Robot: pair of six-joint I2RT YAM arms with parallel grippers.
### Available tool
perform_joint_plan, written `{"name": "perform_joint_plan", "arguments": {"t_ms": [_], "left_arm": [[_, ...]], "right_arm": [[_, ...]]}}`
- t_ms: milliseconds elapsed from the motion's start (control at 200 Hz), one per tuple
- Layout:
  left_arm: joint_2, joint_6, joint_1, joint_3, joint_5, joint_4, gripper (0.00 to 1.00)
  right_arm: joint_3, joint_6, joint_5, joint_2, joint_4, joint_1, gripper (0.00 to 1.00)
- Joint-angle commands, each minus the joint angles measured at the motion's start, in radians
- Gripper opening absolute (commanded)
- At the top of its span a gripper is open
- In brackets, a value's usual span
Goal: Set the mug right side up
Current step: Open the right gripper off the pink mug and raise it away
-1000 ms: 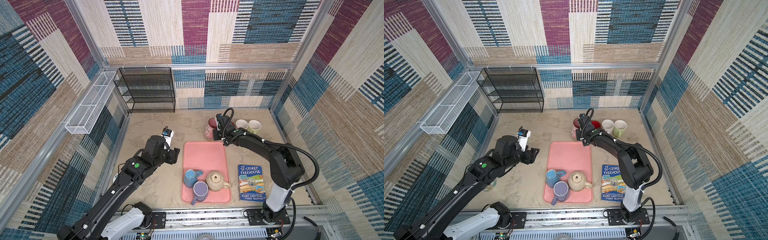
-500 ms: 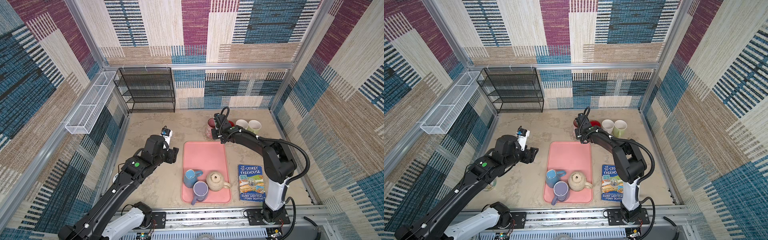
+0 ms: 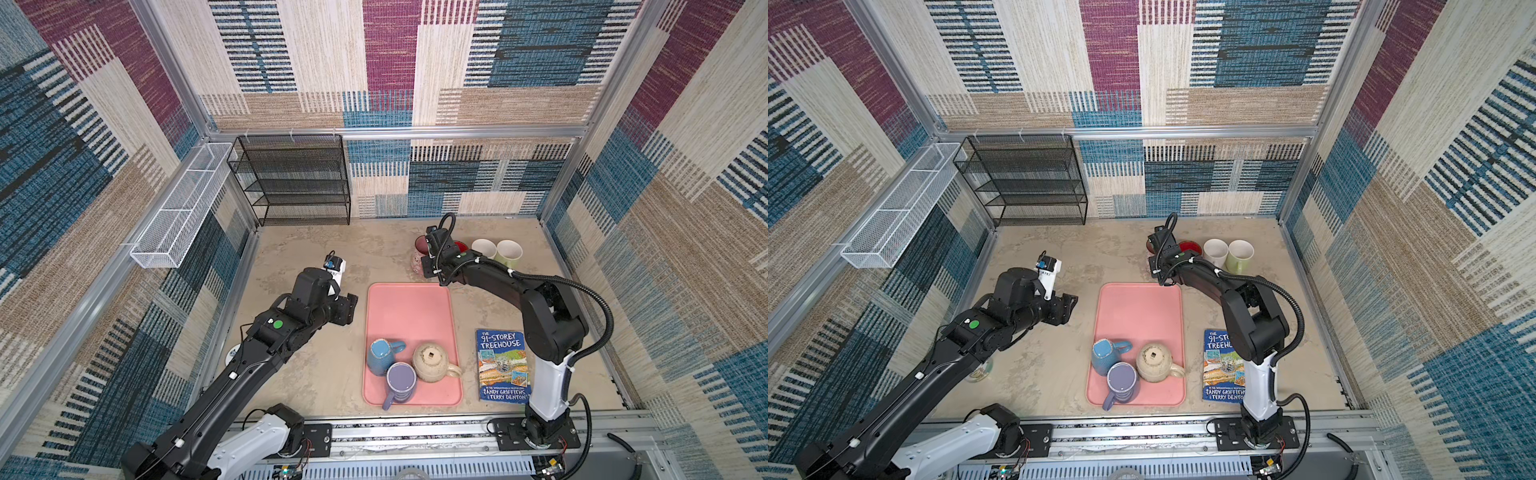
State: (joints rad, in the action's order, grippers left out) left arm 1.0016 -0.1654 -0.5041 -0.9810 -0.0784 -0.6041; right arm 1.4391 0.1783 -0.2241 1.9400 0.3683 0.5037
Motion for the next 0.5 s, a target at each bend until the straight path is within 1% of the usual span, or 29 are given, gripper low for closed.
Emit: {"name": "perform_joint_plan", "arguments": {"t_ms": [0,245,416,496], "left_arm": [[0.010,-0.019,0.003,-0.012,0.009,-0.015,0.71],[0.009,-0.033,0.004,-0.013,-0.006,-0.013,0.71],[0.006,-0.052,0.006,0.005,-0.023,0.017,0.71],[0.000,-0.069,0.007,0.017,-0.048,0.030,0.71]], "right_arm": [[0.004,-0.008,-0.036,-0.003,-0.040,0.000,0.00],[0.001,-0.012,-0.030,0.003,-0.036,-0.001,0.14],[0.001,-0.014,-0.024,-0.002,-0.029,-0.001,0.26],[-0.003,-0.016,-0.022,-0.010,-0.026,0.000,0.32]]}}
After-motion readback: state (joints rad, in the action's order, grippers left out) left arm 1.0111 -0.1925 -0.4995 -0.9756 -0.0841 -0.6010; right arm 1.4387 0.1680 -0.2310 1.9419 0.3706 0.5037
